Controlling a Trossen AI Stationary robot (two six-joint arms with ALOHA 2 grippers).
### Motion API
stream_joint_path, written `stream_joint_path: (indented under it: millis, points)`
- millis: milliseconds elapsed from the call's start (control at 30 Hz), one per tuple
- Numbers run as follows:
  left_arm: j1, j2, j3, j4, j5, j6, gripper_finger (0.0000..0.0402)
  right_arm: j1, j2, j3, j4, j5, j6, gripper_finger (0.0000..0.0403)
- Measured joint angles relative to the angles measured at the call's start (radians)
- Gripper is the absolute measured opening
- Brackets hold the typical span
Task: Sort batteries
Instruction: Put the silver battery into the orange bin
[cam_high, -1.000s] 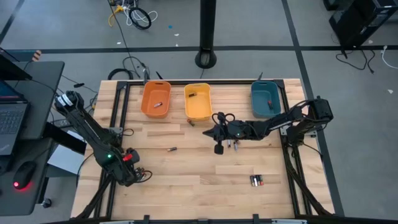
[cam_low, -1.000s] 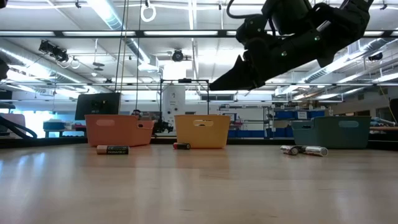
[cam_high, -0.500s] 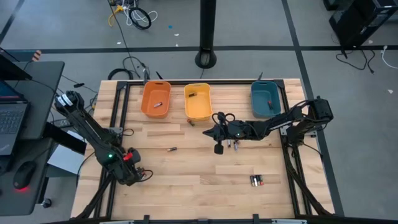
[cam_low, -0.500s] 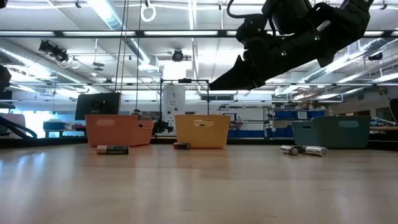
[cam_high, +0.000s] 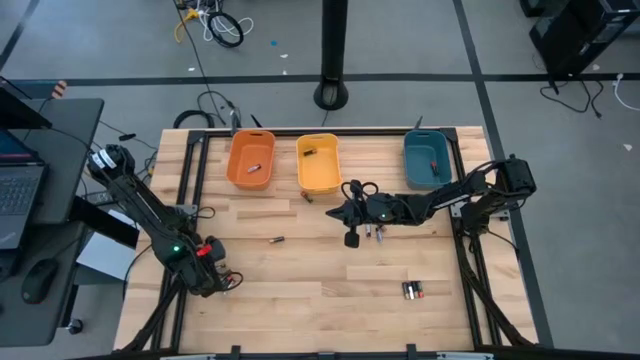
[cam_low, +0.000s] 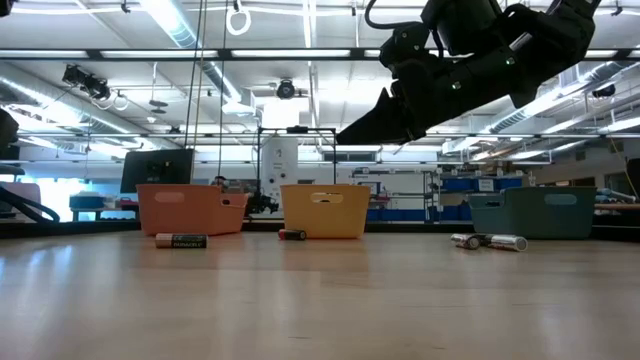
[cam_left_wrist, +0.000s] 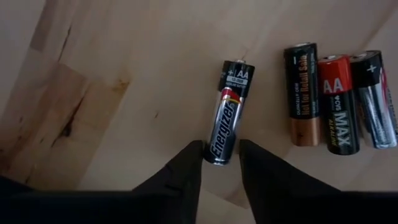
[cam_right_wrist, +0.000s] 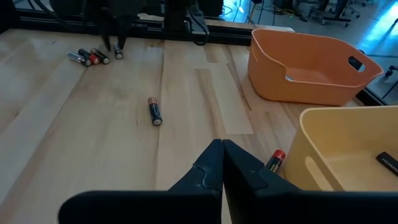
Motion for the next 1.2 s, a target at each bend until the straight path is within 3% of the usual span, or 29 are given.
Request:
stream_joint_path:
  millis: [267,833,1000,1200]
  points:
    - [0.000,0.001,-0.001,0.003,-0.011,0.008,0.0061,0.000,0.000,0.000,0.000,0.000,-0.001,0.0015]
    - [0.028,0.005,0.089,-0.082,-0.052,0.023,0.0055,-0.001,0.000,0.000,0.001,0.000,-0.006,0.0014]
    - [0.074,0.003,0.105,-0.101,-0.076,0.039,0.0055,-0.001,0.000,0.000,0.001,0.000,-0.008,0.0015]
    - [0.186,-0.001,0.136,-0.171,-0.093,0.169,0.0054,-0.001,0.000,0.000,0.001,0.000,-0.010,0.0014]
